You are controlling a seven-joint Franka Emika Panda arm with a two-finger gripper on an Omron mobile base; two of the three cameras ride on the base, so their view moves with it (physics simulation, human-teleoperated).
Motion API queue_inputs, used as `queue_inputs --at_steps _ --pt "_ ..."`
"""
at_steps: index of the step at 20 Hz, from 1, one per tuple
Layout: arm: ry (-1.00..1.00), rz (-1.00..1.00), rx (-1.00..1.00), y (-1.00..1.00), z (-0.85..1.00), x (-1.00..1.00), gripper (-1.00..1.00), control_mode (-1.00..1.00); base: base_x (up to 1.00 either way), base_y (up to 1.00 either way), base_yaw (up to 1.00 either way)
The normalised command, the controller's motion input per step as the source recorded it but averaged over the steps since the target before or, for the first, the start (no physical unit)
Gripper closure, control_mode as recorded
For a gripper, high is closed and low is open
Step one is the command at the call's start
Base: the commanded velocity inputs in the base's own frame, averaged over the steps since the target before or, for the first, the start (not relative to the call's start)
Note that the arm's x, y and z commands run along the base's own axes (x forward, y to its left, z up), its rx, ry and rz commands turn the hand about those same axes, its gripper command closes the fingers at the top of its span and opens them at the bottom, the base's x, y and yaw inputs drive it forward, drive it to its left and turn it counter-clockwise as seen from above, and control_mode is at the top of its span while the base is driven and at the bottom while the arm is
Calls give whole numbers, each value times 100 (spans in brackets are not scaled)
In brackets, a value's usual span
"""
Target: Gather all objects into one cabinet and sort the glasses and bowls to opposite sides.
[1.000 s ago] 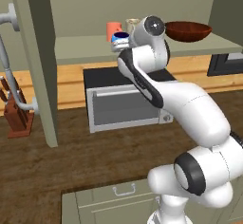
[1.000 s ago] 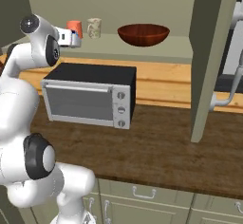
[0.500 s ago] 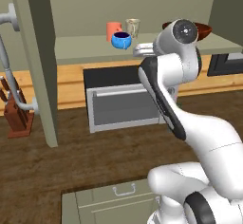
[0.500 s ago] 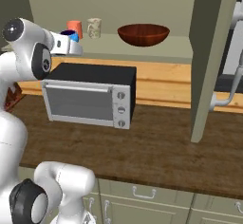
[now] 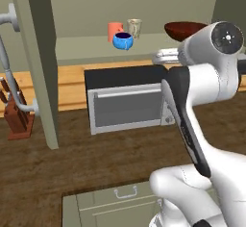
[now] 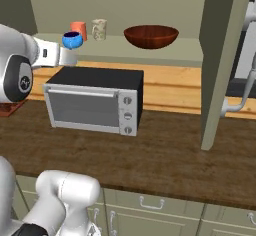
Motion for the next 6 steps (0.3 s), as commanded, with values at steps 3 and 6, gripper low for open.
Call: queue_inputs --at_steps 3,6 --pt "0 -1 2 -33 21 -100 -100 -100 0 0 0" --pt "0 0 4 -41 9 -100 -100 -100 0 0 0"
